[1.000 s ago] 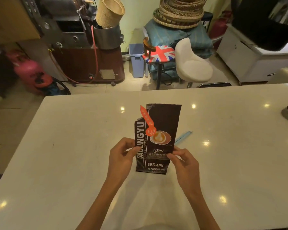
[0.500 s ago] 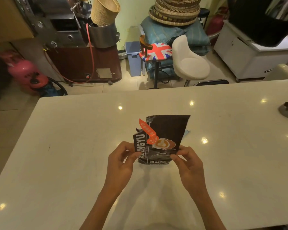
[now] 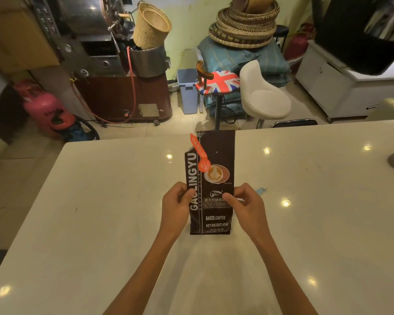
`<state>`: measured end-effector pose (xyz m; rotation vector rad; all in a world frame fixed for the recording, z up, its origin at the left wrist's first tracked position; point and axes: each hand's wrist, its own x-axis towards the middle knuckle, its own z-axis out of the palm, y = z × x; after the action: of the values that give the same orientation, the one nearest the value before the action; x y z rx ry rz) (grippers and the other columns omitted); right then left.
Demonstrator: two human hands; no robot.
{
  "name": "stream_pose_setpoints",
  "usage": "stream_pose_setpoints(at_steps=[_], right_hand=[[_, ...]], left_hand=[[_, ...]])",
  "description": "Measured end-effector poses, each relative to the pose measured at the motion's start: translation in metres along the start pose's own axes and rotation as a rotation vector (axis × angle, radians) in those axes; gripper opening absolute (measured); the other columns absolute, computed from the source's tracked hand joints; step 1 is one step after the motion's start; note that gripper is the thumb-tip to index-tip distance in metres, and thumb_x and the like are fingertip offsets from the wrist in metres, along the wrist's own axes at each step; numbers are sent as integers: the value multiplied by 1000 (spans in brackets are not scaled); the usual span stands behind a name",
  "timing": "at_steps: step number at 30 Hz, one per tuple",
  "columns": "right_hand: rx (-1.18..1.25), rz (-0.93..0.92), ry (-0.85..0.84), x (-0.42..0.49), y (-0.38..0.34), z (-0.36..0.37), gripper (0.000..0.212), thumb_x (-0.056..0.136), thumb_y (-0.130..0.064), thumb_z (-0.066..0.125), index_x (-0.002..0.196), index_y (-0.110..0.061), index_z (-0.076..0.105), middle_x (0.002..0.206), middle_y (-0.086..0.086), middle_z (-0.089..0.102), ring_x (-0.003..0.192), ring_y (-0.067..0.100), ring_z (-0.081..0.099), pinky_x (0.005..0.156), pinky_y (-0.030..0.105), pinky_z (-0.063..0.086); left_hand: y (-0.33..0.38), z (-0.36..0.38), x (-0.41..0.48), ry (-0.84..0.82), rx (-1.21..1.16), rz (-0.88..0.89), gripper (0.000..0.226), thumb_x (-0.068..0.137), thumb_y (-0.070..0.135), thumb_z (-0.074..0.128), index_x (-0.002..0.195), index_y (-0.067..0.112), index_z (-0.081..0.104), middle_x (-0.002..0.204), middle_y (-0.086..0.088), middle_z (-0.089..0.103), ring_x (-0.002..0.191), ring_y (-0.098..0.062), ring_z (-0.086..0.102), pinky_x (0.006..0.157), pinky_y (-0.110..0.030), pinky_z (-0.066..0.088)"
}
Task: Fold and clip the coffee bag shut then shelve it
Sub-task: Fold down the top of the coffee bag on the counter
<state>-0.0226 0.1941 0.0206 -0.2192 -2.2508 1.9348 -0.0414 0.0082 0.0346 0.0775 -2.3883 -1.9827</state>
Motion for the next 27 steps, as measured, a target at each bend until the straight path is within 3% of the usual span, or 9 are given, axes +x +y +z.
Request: stream_pose_setpoints(at_steps=[4,6,9,11,13,16,19,23,27], right_hand=[[-64,56,-19,20,7,2,23,84,-19,77,75,-22,55,79,-5,71,79,8,71,67,27,60],[-56,55,-13,23,12,5,25,83,-20,78,77,-29,55,80,-8,71,82,10,71,67,27,60],[-33,-18,-20,23,14,6,40,85,-19,76,100,-47,52,85,-11,72,85,9,72,67,21,60],[-108,-98,-49,22,13,6,51,89,-18,71,117,-54,49,95,-15,70,88,2,69,68,15,58],[-179,-145,-62,21,12,8,56,92,-17,68,120,-62,50,105,-21,67,93,-4,66,70,11,56],[-151,-107,-15,22,16,9,58,90,-17,69,114,-68,55,96,-15,70,90,-1,66,72,11,55],[-114,-77,42,24,18,8,53,87,-14,73,104,-63,62,90,-12,71,85,-3,67,70,8,54],[-60,-62,82,22,19,4,39,87,-11,73,91,-49,68,90,-16,73,87,1,69,69,11,55],[-15,-31,73,17,16,-1,31,88,-7,71,84,-37,68,84,-16,74,85,5,70,70,18,58]], left_hand=[[-9,2,13,79,-7,-71,25,96,4,58,72,11,54,81,-11,73,76,-18,71,62,-28,60],[-14,3,15,82,-14,-81,21,97,6,59,77,11,59,81,-6,74,77,-20,73,60,-21,58],[-19,4,15,-6,-70,-53,7,99,8,56,104,13,57,96,-8,74,91,-23,73,70,-26,60],[-23,2,12,-103,-111,-15,39,98,6,57,131,21,40,106,-8,72,97,-18,72,76,-28,61],[-25,-1,14,-169,17,54,56,97,8,60,139,33,35,120,2,66,104,-12,69,80,-22,59],[-27,-3,18,-166,215,120,50,93,9,66,133,34,50,131,2,62,104,-9,64,82,-15,56],[-24,3,18,-71,144,62,49,89,4,69,122,39,60,115,2,70,88,4,65,72,-6,52],[-21,10,17,16,17,5,52,87,0,69,104,49,66,94,11,72,82,11,66,62,-4,51],[-17,12,18,10,1,-30,38,88,2,70,104,36,68,97,7,72,82,13,66,59,-6,53]])
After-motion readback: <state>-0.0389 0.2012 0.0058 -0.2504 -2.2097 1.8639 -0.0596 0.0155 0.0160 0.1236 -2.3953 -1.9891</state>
